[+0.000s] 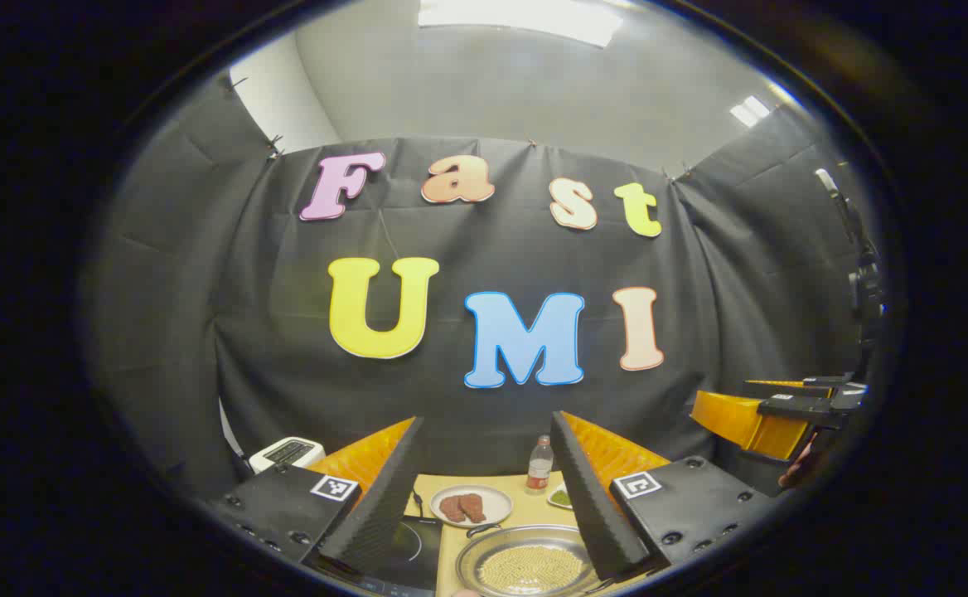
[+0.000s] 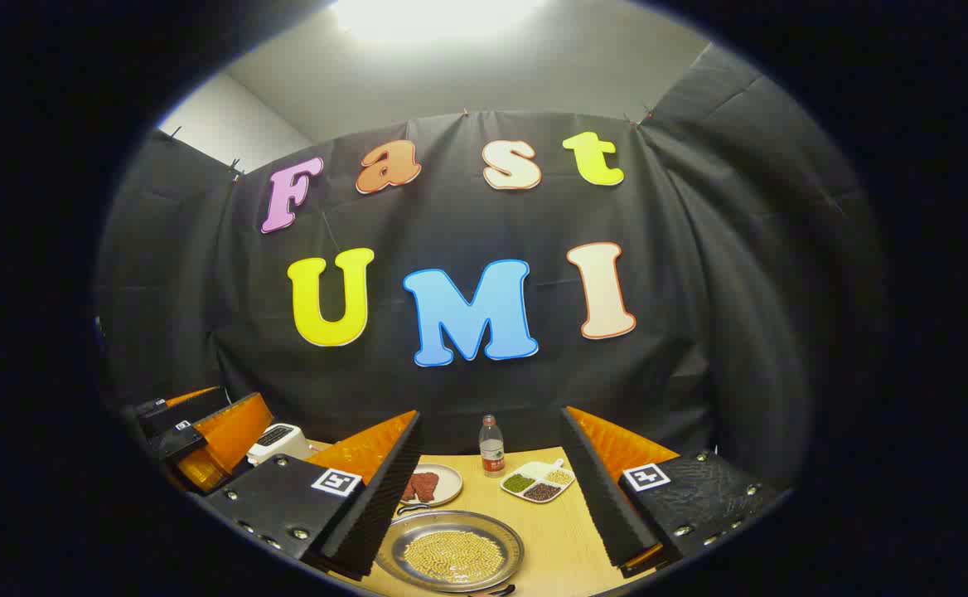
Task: First push the handle of the pot to place it horizontally, then grasp the pot with both hands and set it on the induction cooktop.
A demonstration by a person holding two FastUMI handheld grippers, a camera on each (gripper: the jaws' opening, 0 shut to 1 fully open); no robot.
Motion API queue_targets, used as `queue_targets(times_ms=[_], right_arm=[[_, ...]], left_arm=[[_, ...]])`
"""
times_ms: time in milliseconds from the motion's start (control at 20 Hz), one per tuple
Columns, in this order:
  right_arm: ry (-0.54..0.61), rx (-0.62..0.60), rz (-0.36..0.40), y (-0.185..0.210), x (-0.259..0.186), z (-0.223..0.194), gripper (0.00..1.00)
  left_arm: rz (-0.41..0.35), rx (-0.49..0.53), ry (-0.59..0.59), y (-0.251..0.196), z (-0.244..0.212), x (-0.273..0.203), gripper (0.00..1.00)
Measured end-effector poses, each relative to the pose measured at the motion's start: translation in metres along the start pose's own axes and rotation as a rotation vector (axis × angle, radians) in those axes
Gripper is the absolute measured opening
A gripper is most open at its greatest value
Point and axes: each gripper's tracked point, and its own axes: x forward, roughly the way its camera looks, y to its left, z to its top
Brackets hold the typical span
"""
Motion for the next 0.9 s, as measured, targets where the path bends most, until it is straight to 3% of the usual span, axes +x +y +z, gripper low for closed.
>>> queue_targets(times_ms=[400, 900], right_arm=[[0.042, -0.004, 0.058, 0.005, 0.006, -0.012, 0.99], [0.008, -0.013, -0.046, 0.035, 0.008, -0.003, 0.99]], left_arm=[[0.054, 0.015, 0.0, 0.008, 0.007, -0.002, 0.95], [-0.05, -0.003, 0.007, 0.042, 0.002, 0.003, 0.96]])
